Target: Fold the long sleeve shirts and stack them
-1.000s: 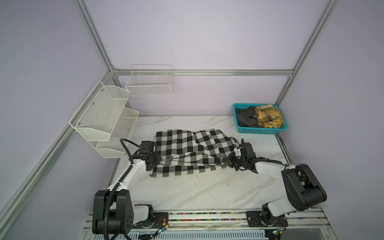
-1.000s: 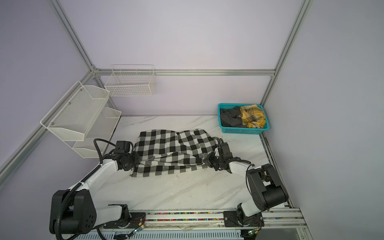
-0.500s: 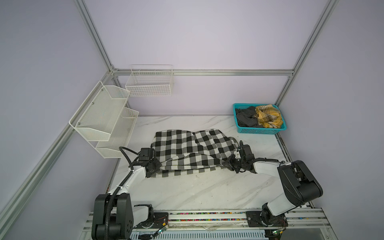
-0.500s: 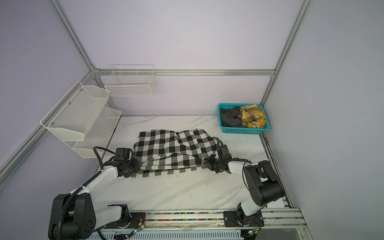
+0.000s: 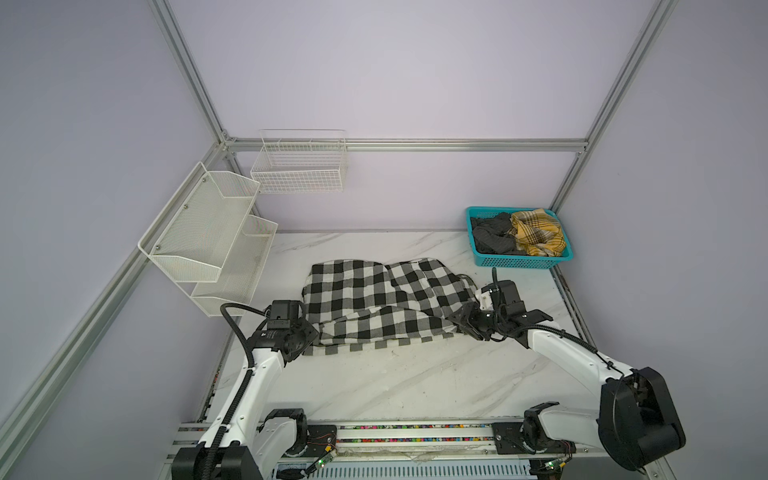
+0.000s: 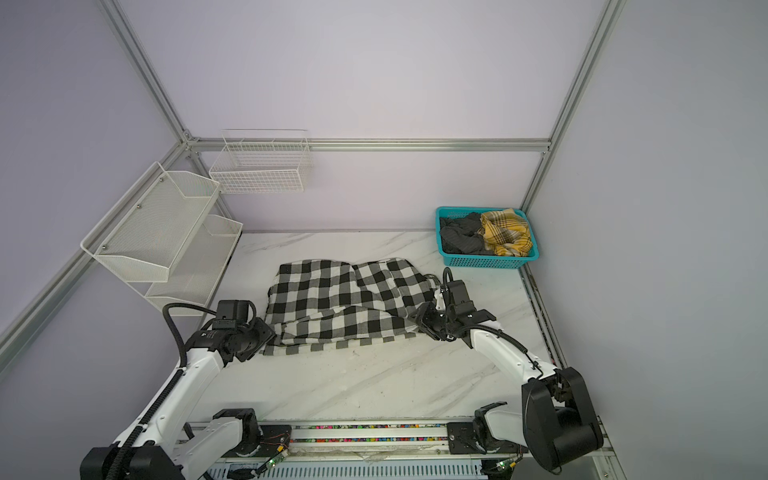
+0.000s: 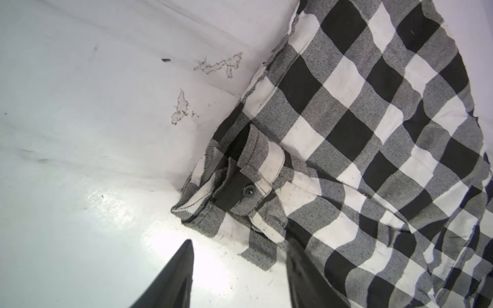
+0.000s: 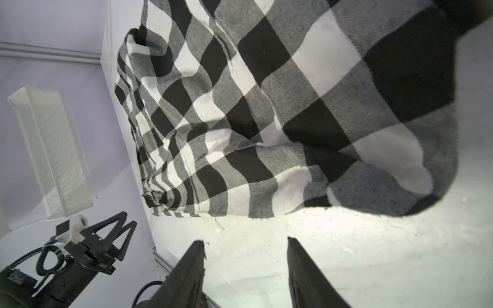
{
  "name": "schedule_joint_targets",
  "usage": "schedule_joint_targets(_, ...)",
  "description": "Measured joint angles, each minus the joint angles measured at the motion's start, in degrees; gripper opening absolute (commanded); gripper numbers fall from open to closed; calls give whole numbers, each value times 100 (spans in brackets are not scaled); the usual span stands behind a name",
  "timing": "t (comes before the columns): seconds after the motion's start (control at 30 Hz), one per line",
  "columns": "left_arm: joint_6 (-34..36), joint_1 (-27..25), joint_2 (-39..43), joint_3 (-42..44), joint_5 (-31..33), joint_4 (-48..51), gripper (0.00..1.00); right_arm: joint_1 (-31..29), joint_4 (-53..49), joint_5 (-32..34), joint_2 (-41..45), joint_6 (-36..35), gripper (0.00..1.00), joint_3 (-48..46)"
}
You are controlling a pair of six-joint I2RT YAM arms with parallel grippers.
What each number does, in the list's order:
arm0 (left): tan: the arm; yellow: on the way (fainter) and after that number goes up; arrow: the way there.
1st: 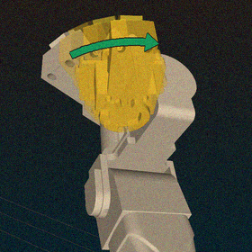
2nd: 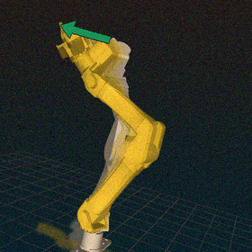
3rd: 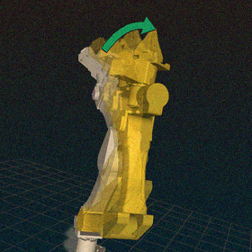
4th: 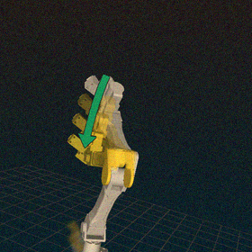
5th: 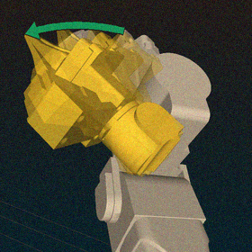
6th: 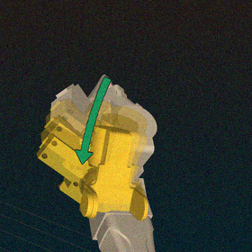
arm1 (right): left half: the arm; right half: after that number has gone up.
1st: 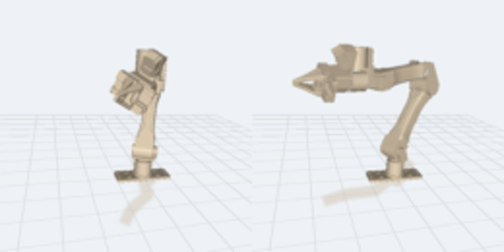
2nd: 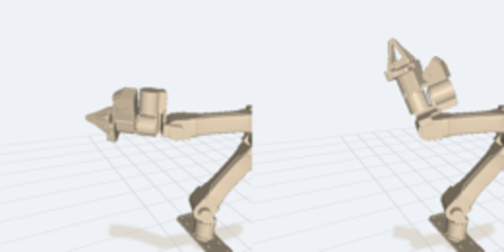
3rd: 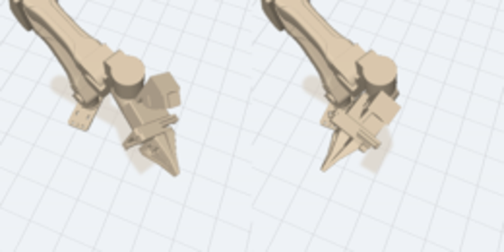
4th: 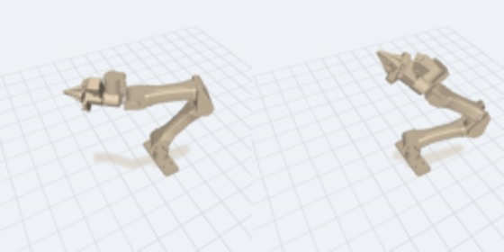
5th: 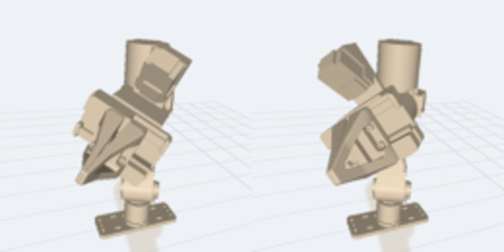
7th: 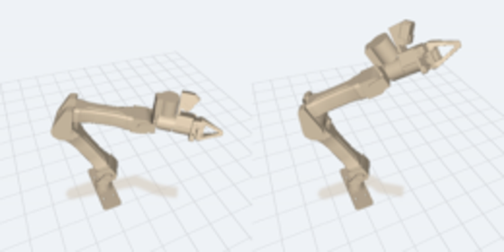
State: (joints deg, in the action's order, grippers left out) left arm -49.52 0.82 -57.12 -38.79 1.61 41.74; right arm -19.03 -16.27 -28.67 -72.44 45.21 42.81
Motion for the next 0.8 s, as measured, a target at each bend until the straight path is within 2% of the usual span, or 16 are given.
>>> schedule_joint_targets(0.1, -164, -271, -337, -70, -219, -96, 41, 0, -155, 114, -160, -181, 28, 417)
schedule_joint_targets(0.2, -247, -573, -973, -74, -437, -398, 33, -2, -81, 199, -852, -407, 20, 920)
schedule_joint_targets(0.4, -387, -691, -2151, -151, -664, -1104, 7, -181, 66, 470, -2347, -723, 12, 1290)
schedule_joint_targets(0.47, -474, -691, -2371, -151, -697, -1209, 3, -341, 68, 568, -2511, -804, 11, 1220)
schedule_joint_targets(0.57, -623, -695, -2356, -76, -693, -1298, 0, -549, 164, 673, -2444, -848, 12, 901)
schedule_joint_targets(0.8, -1008, -717, -1311, 892, -568, -1471, 0, -717, 634, 669, -1814, -820, 12, -35)
